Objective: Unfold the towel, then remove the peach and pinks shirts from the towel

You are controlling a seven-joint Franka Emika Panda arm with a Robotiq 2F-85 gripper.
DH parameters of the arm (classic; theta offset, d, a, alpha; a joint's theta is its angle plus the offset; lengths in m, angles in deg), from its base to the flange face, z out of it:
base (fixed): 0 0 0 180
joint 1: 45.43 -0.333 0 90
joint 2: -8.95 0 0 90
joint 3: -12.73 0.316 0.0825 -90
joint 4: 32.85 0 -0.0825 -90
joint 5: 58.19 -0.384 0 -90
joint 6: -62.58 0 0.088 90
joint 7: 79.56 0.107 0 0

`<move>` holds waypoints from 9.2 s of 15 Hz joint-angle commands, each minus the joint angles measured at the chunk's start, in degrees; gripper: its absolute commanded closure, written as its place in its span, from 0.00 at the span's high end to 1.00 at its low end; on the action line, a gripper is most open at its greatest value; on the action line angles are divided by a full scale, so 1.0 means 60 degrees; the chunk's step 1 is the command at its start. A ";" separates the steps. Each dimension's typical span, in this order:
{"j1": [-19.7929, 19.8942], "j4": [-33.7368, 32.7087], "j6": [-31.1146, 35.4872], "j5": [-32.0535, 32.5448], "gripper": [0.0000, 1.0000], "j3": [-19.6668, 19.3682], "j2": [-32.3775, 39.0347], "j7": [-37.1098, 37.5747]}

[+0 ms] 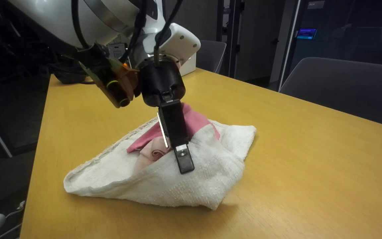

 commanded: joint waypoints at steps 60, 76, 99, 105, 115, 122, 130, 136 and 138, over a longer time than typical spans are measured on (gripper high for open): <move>-0.0296 -0.3505 0.7376 -0.1816 0.06 0.1894 -0.0516 0.1404; -0.1837 -0.4190 1.3160 -0.7903 0.54 0.4408 0.3529 -0.3594; -0.0056 -0.1431 0.4974 -0.8263 1.00 0.1072 0.0526 -0.2631; 0.0125 -0.0392 0.5303 -0.6377 1.00 0.0695 0.0698 -0.1051; 0.0032 0.0126 0.5606 -0.6114 0.34 0.0460 0.0788 -0.0471; 0.0150 -0.0188 0.5215 -0.4651 0.08 0.0571 0.0099 0.0250; 0.0288 -0.1595 0.5527 -0.2072 0.09 0.1082 -0.1142 0.1063; -0.0233 -0.2634 0.7126 -0.3704 0.09 0.1344 -0.1340 0.0558; -0.0558 -0.2722 0.7675 -0.4702 0.09 0.1323 -0.1460 0.0050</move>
